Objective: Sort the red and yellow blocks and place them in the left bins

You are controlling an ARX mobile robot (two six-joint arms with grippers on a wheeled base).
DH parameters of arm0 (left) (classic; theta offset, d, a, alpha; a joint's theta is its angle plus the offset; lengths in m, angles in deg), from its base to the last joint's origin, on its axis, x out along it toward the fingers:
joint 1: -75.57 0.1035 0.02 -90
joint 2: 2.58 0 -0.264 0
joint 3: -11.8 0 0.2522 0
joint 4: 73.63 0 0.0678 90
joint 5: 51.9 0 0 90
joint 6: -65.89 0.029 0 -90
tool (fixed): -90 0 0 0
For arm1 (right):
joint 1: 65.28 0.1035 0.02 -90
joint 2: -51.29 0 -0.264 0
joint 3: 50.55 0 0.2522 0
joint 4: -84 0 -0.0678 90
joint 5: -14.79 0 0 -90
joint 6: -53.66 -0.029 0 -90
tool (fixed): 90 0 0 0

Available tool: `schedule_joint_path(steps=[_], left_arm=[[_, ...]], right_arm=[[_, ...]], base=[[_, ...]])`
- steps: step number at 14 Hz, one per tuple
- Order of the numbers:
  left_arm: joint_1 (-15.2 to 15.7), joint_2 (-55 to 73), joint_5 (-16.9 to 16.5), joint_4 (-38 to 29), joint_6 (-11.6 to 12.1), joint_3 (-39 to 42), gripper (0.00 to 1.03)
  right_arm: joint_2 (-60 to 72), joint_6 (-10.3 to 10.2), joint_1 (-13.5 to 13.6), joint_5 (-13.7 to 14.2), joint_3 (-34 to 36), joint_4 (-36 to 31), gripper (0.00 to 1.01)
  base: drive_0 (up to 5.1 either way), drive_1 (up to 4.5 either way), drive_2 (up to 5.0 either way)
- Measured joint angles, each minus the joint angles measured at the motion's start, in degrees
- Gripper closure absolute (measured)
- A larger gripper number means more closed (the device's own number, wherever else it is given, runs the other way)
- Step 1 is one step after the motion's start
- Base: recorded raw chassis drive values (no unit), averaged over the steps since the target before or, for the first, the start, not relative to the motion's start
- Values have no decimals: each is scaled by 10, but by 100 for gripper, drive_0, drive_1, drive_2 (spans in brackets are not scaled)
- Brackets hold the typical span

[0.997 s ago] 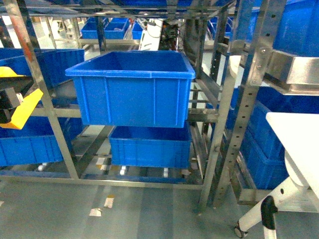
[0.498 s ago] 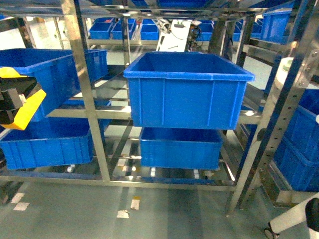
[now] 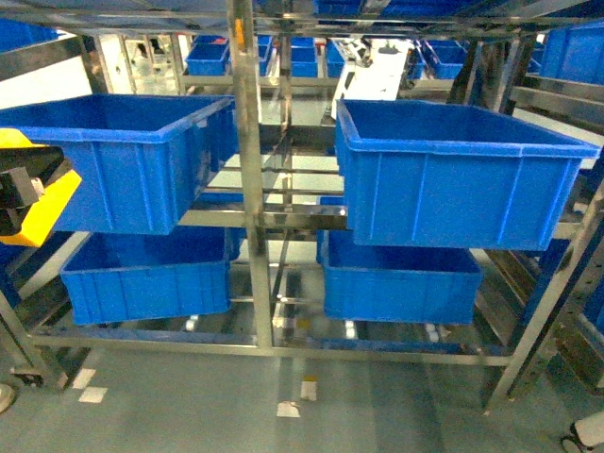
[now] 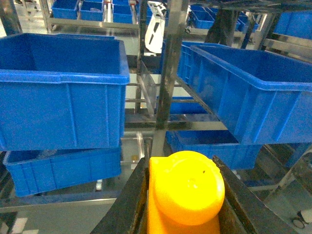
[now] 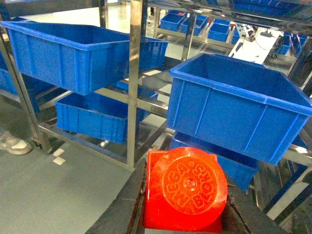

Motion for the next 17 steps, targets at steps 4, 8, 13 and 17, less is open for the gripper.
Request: schedule_joint_path(steps=[4,8,13,17], left_arm=[[0,0,-1,-3,0,0,76],[-2,0,-2,-3,0,2,76],[-1,0,0,-1,0,2,76],[0,0,0,-2,0,2,76]], right_arm=[[0,0,0,0,0,2,73],[-4,0,0,0,1,0,73],[0,0,0,0,1,0,73],[0,0,0,1,1,2,73]], base=[[-503,242,242],[-3,213,-220],[-7,426,-441],[-2,431,-435]])
